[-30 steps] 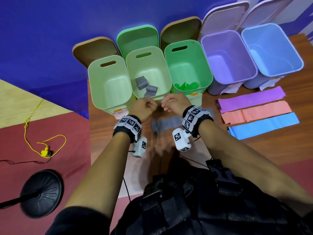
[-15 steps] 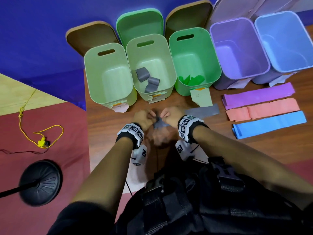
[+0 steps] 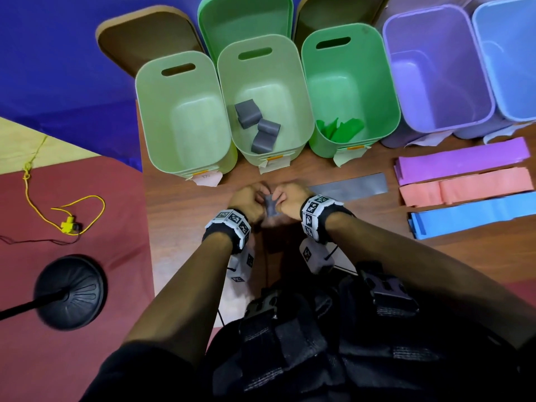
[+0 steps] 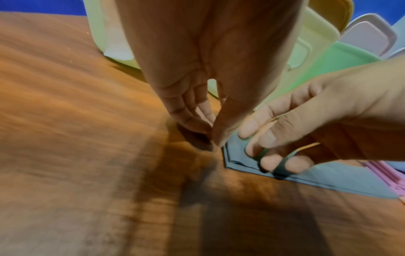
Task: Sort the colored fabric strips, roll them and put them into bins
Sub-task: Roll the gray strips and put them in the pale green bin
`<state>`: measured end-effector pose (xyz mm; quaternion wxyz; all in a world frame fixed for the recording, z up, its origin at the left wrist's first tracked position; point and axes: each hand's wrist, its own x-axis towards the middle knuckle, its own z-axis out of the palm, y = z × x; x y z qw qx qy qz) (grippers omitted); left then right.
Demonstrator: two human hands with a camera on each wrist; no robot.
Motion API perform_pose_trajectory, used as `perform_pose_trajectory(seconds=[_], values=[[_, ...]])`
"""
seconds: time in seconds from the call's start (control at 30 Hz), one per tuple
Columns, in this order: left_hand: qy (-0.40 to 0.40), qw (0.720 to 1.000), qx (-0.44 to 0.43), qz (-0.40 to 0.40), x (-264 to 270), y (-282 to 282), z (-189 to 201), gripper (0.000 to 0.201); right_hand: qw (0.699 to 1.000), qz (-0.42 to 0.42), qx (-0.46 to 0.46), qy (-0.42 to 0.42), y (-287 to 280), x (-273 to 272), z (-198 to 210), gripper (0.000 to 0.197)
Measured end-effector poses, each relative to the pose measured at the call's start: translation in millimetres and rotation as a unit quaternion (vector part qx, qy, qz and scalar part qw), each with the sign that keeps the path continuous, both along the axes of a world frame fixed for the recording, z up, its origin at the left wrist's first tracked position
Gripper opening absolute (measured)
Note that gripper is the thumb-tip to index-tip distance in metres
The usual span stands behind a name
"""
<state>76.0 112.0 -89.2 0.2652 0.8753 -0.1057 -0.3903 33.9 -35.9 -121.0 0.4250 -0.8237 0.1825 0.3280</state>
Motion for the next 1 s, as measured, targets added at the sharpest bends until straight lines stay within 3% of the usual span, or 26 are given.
perform_pose_trajectory(seconds=[0.13, 0.23, 0.5, 0.7, 1.0], values=[[-0.023, 1.0, -0.012, 0.001, 2, -6, 4, 0.014, 1.0, -0.002, 0.024, 0.007, 0, 4, 5, 0.023], [-0.033, 0.999, -0.008, -0.012, 4, -8, 6, 0.022, 1.0, -0.021, 0.014, -0.003, -1, 6, 6, 0.032], [-0.028, 0.999, -0.024, 0.005, 3, -11, 5, 0.019, 0.999, -0.035, 0.028, -0.002, -5, -1, 28, 0.028], [-0.027, 0.997, -0.064, 0.017, 5, -23, 29, 0.016, 0.998, -0.052, 0.003, -0.048, -5, -4, 45, 0.044], [-0.048, 0.986, -0.14, 0.079, 3, -28, 66, 0.019, 0.989, -0.11, 0.015, -0.102, -27, -6, 98, 0.006]])
